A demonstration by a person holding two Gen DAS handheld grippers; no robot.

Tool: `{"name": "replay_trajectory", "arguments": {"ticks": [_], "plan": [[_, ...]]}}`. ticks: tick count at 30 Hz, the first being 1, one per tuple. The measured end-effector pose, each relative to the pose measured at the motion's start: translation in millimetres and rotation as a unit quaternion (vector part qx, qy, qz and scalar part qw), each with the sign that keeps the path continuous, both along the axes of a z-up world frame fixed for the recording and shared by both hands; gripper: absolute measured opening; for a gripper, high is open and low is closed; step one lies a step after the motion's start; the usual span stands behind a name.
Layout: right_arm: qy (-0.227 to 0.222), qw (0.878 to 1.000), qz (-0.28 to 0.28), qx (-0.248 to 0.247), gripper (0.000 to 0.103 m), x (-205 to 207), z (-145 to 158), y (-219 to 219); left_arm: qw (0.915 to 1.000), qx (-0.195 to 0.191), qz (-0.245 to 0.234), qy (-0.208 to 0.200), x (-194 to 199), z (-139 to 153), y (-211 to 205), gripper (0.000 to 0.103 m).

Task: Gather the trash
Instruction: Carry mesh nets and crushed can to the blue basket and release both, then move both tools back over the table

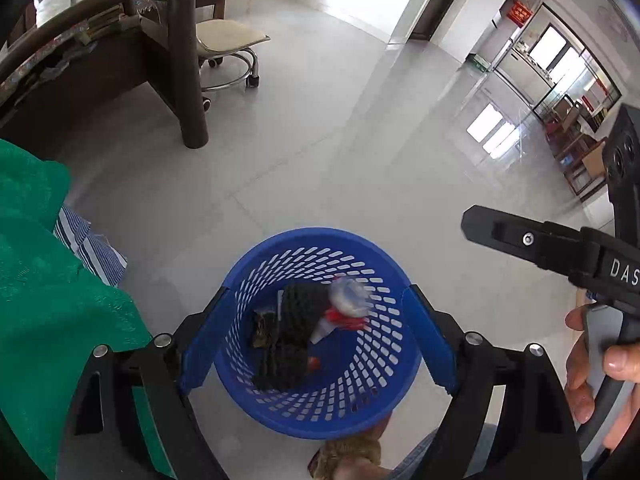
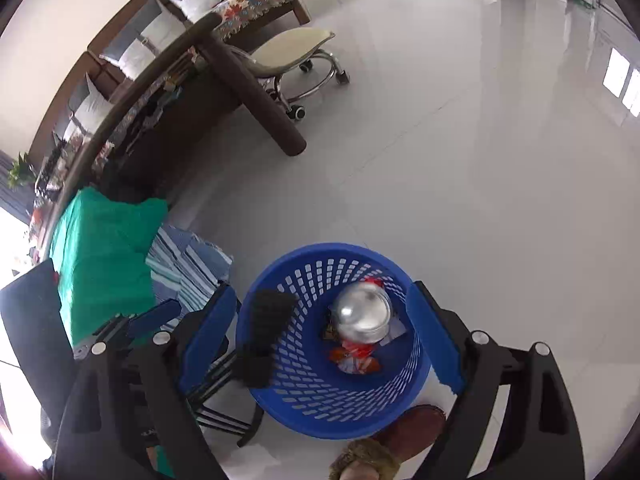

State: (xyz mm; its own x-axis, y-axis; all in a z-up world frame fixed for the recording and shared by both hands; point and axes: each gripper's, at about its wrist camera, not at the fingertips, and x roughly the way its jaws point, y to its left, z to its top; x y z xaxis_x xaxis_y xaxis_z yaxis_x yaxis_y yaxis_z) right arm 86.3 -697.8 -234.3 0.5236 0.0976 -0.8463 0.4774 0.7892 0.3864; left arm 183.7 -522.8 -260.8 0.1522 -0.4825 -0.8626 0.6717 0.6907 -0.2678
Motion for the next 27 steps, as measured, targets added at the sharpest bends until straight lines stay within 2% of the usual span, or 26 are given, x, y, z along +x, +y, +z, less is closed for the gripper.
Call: {"name": "replay_trajectory", "arguments": {"ticks": [2,7,11,14,17,20,24,27], "plan": [[-0.01,1.0,-0.017,-0.01,0.085,-4,8,-5,0.9999,-0.01,0.002,-0.008,-2,11,4,0.086],[-0.041,0.997,-0.051,-0.051,0.089,-15,31,-6,0.9976,-0.036,-0.005,-0.06,-21,57,28,0.092],[-0.06,0.99,-0.055,-0.113,0.089,-18,56,9,0.9945,-0.054,0.003,-0.09,-43,92,64,0.093],[-0.079,0.984,-0.041,-0.157,0.089,-15,71,28,0.9929,-0.061,0.013,-0.102,-60,104,103,0.095],[-0.101,0.977,-0.017,-0.188,0.089,-15,85,60,0.9922,-0.051,0.025,-0.111,-75,110,150,0.095],[-0.126,0.969,0.026,-0.211,0.09,-10,95,101,0.9904,-0.026,0.044,-0.128,-87,110,204,0.095],[-0.159,0.946,0.114,-0.257,0.09,5,102,172,0.9865,0.008,0.083,-0.141,-95,104,282,0.095],[-0.171,0.941,0.169,-0.238,0.09,15,98,224,0.982,0.019,0.124,-0.142,-96,106,339,0.095]]}}
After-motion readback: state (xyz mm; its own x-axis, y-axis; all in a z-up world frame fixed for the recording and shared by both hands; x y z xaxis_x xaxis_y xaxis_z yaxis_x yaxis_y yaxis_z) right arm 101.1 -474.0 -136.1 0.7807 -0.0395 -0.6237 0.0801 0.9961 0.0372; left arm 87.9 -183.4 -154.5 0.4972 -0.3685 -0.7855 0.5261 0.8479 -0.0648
